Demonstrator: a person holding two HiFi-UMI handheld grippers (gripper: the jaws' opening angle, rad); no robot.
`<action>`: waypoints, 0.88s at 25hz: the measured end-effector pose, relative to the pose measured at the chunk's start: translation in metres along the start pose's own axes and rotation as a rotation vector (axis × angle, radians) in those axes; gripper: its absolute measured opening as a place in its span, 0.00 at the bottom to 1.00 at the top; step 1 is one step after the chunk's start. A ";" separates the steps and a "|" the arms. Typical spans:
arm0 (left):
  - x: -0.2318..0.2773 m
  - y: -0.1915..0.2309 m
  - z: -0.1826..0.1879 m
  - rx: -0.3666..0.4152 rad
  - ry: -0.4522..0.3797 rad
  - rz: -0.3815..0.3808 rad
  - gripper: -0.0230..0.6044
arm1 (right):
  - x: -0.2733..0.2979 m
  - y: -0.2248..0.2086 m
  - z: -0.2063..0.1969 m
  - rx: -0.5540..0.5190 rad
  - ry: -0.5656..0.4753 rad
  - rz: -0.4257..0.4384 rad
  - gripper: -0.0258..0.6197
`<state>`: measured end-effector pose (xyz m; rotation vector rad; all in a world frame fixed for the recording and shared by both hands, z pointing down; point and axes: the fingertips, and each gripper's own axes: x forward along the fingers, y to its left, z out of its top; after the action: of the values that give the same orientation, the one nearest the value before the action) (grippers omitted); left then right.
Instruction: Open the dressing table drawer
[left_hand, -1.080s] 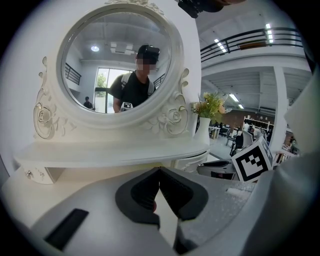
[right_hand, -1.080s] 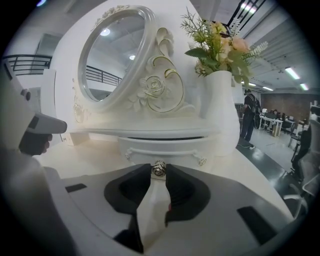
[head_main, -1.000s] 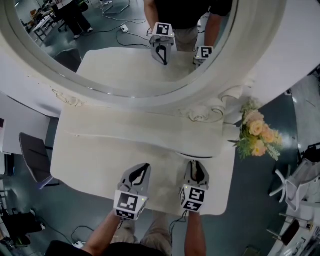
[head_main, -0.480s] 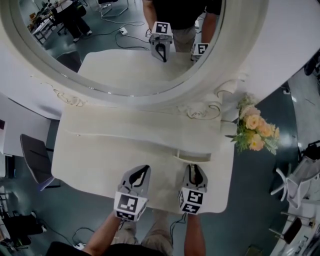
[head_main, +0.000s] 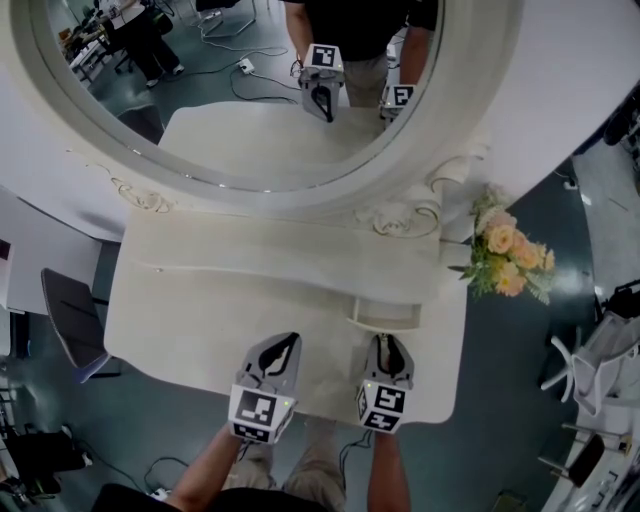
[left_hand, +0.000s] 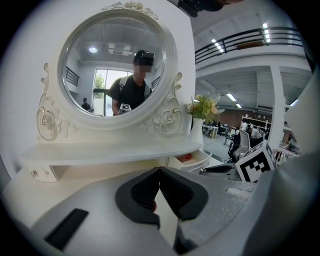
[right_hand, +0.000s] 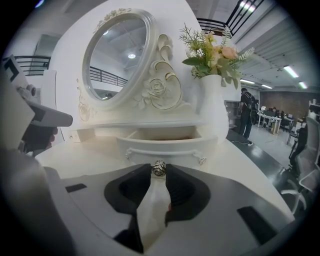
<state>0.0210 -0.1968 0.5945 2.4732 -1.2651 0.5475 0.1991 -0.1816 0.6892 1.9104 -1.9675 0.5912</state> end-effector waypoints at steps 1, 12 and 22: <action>-0.001 0.000 0.001 0.002 -0.002 0.000 0.04 | -0.001 0.000 -0.001 0.001 0.001 -0.001 0.18; -0.003 0.001 0.005 0.014 -0.016 -0.001 0.04 | -0.002 0.000 -0.001 -0.001 -0.005 -0.010 0.19; -0.007 0.002 0.014 0.026 -0.030 -0.009 0.04 | -0.004 -0.001 0.000 -0.010 0.005 -0.033 0.22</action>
<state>0.0182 -0.1991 0.5787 2.5161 -1.2648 0.5297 0.2003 -0.1781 0.6876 1.9300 -1.9286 0.5754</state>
